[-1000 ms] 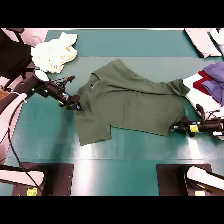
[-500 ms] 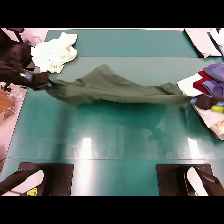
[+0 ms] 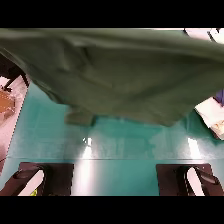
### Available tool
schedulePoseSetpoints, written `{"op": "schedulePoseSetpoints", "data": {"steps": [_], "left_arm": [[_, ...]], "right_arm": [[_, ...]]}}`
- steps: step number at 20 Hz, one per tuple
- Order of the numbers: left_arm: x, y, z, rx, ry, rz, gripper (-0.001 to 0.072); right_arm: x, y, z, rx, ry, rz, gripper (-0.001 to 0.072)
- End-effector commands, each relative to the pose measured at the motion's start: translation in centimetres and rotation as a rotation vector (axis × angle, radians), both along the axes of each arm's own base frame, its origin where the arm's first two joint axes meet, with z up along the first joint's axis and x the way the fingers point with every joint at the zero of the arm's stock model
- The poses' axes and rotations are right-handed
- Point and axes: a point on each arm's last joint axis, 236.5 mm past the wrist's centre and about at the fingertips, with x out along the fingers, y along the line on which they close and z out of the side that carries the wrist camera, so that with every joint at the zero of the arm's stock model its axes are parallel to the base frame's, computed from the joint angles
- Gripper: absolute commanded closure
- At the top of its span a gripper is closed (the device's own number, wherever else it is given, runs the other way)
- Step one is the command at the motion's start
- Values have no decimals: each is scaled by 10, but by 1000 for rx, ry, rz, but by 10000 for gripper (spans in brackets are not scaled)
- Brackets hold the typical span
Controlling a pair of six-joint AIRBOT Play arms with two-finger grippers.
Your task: Fold the shirts.
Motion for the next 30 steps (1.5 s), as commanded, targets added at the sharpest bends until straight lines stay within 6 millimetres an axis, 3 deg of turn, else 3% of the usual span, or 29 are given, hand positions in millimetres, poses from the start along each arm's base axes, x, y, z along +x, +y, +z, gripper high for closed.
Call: {"op": "schedulePoseSetpoints", "data": {"steps": [1,6,9,10,12,14,18,21,23,24,27,30], "left_arm": [[-43,6,51,6,-130,58,683],[-53,3,21,29,5,41,683],[-38,13,9,34,41,74,683],[-22,14,0,25,61,74,684],[27,16,-37,-5,135,56,684],[92,13,-84,-61,184,15,684],[215,21,-218,-121,324,13,684],[277,17,-310,-123,411,42,684],[304,21,-354,-117,420,86,684],[313,26,-367,-121,418,109,684],[327,49,-381,-70,386,171,683],[311,62,-402,25,470,150,683]], "right_arm": [[-26,-10,33,-56,-40,-95,693],[-21,-12,6,-8,123,-80,693],[0,-20,-35,61,291,-61,693],[16,-26,-56,98,353,-56,693],[58,-35,-105,196,464,-32,693],[109,-36,-159,245,550,2,693],[206,-17,-265,287,724,71,693],[273,-1,-322,291,779,99,693],[307,2,-344,312,789,80,693],[321,-1,-351,306,784,54,693],[334,-7,-362,282,795,30,693],[292,1,-385,246,953,88,693]]}}
